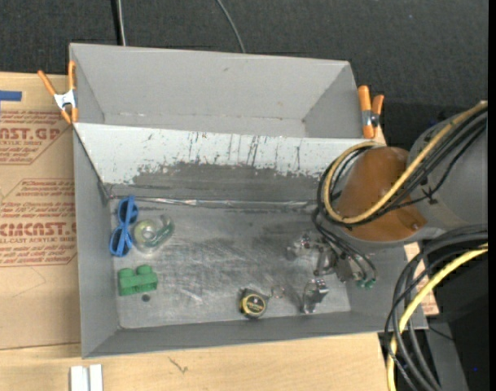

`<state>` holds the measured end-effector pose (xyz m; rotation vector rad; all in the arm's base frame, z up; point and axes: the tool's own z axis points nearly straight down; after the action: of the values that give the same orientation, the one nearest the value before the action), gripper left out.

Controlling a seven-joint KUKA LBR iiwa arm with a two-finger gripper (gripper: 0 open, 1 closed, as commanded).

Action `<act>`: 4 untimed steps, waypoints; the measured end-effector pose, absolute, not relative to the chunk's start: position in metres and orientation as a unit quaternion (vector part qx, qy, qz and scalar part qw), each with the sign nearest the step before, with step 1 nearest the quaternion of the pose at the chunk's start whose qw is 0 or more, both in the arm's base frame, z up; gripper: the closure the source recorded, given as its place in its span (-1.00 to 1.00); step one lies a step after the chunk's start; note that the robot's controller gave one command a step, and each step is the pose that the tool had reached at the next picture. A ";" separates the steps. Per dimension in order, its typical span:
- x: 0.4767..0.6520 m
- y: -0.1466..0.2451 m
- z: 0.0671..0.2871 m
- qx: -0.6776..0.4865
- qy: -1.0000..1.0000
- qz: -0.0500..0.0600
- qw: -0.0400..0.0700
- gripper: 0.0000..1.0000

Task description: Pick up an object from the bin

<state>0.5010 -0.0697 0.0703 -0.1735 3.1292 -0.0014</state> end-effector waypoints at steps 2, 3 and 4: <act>0.486 0.040 0.076 -0.327 0.945 -0.002 0.007 -1.00; 0.486 0.042 0.076 -0.328 0.945 0.000 0.007 1.00; 0.499 0.055 0.197 -0.377 0.926 -0.001 0.005 1.00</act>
Offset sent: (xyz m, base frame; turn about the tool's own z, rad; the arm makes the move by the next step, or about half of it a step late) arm -0.0208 0.0951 0.0095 -0.4331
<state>0.4990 0.0547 0.1973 -1.1803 2.9014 -0.0019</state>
